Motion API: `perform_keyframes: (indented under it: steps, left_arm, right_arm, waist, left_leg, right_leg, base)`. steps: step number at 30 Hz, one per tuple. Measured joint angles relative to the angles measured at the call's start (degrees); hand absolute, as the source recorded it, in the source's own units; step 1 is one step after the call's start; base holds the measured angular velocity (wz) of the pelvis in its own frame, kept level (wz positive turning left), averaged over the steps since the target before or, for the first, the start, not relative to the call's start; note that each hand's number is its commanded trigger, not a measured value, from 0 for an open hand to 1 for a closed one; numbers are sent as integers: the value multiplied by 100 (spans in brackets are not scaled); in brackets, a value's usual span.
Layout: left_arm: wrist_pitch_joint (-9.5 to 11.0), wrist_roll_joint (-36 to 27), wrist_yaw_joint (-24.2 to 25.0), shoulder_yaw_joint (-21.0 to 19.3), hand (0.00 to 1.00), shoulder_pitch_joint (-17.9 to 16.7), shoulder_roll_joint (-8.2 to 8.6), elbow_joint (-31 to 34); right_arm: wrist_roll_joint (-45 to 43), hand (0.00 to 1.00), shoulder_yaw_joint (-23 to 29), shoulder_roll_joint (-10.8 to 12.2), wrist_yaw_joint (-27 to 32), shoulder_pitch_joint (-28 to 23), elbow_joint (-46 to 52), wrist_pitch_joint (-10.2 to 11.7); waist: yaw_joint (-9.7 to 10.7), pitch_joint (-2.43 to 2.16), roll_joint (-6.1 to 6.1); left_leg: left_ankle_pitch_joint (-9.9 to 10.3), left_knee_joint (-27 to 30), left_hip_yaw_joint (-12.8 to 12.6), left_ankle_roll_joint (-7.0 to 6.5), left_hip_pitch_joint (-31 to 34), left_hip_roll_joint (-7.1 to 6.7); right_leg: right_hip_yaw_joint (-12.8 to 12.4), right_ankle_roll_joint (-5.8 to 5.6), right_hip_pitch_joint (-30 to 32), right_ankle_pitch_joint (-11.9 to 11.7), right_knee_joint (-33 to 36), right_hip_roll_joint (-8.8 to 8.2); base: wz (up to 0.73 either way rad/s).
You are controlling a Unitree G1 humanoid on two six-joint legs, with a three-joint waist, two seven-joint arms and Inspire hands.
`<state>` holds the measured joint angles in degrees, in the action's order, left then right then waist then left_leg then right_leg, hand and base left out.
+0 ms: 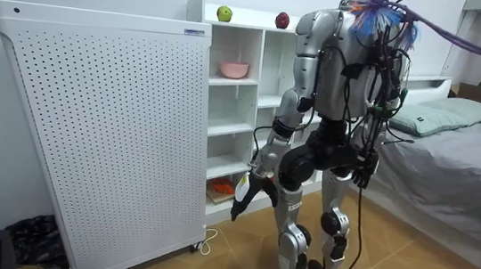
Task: Arrange fruit in the closet
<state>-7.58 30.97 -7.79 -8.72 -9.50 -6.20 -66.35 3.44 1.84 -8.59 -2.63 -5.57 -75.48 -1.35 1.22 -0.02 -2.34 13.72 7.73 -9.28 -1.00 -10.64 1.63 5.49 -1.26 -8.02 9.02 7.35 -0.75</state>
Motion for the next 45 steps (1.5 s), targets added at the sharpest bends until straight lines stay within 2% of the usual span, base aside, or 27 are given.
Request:
perform_keyframes:
  steps: [7, 13, 16, 19, 22, 25, 29, 31, 34, 36, 41, 45]
  left_arm:
    - [-3, -60, -1, 83, 0, 10, -10, 0]
    - [7, -457, -51, 93, 0, 95, -13, -4]
    - [95, -459, -51, 95, 0, 118, -13, 41]
    - [201, -459, -51, 52, 0, 131, -23, 207]
    - [449, -677, -59, 48, 0, 270, -119, 204]
    - [531, -678, -58, -18, 0, 344, -193, 215]
    - [571, -690, -58, 1, 0, 372, -261, 217]
    - [601, -805, -44, 0, 0, 372, -264, 231]
    - [612, -788, -32, 2, 0, 378, -269, 341]
    - [644, -773, -24, 18, 0, 394, -268, 348]
    - [678, -829, -32, 152, 0, 377, -269, 356]
    - [747, -825, 50, 220, 0, 336, -269, 529]
  right_arm:
    - [-31, 0, -8, 0, 25, 3, 13, 0]
    - [488, 0, -2, 8, 195, -1, 13, 2]
    - [865, 0, 58, 13, 248, -1, 18, 17]
    - [924, 0, 362, 6, 324, 16, 286, 13]
    - [994, 0, 637, -43, 620, 222, 675, 68]
    - [1054, 0, 882, -77, 833, 404, 1041, 130]
    - [925, 0, 1098, -104, 1312, 625, 2045, 245]
    - [922, 0, 1086, -101, 1559, 571, 3235, 263]
    - [841, 0, 1081, -111, 1784, 561, 4360, 393]
    - [463, 0, 1052, -110, 1952, 542, 5408, 487]
    - [-400, 0, 1001, -106, 2301, 541, 6565, 681]
    - [-838, 0, 878, -107, 2362, 559, 7338, 692]
  waist:
    - [0, 3, 18]
    - [4, 15, 73]
    - [13, 18, 91]
    - [10, 22, 136]
    - [15, 33, 158]
    - [19, 27, 167]
    - [41, 20, 192]
    - [37, 18, 200]
    - [51, 16, 165]
    - [37, 18, 163]
    - [-2, 13, 163]
    - [-18, 10, 187]
  left_leg:
    - [0, 2, -2, 0, 7, 5]
    - [0, 0, -3, 0, 5, -4]
    - [-1, 0, -3, -1, 7, -16]
    - [0, 0, -6, -1, 21, -4]
    - [-2, 2, -6, -3, 9, -33]
    - [-3, 3, -6, -4, 9, -30]
    - [-3, 4, -13, -4, 23, -40]
    - [-4, 11, -18, -4, 46, -40]
    - [-5, 47, -14, -4, 118, -36]
    - [-5, 52, -6, -3, 151, -37]
    - [-5, 88, 12, -4, 195, -43]
    - [-6, 101, 7, -3, 242, -29]
  right_leg:
    - [-1, 0, 9, 0, 31, -1]
    - [-63, 0, -1, 0, 31, 5]
    - [-67, 0, -2, 0, 30, 4]
    - [-69, 0, 23, 0, 41, 3]
    - [-70, 0, 25, 0, 49, 4]
    - [-77, 0, 27, 0, 49, 5]
    - [-72, 0, 66, 0, 64, 7]
    - [-77, 0, 112, 0, 63, 6]
    - [-70, 0, 183, 0, 61, 3]
    - [-71, 1, 187, 0, 66, 2]
    - [-63, 1, 228, 0, 79, -8]
    - [-70, 1, 308, 0, 138, 1]
  base:
    - [0]
    - [0]
    - [0]
    - [-4]
    - [-4]
    - [0]
    - [0]
    - [0]
    - [0]
    - [0]
    - [-1]
    - [-2]
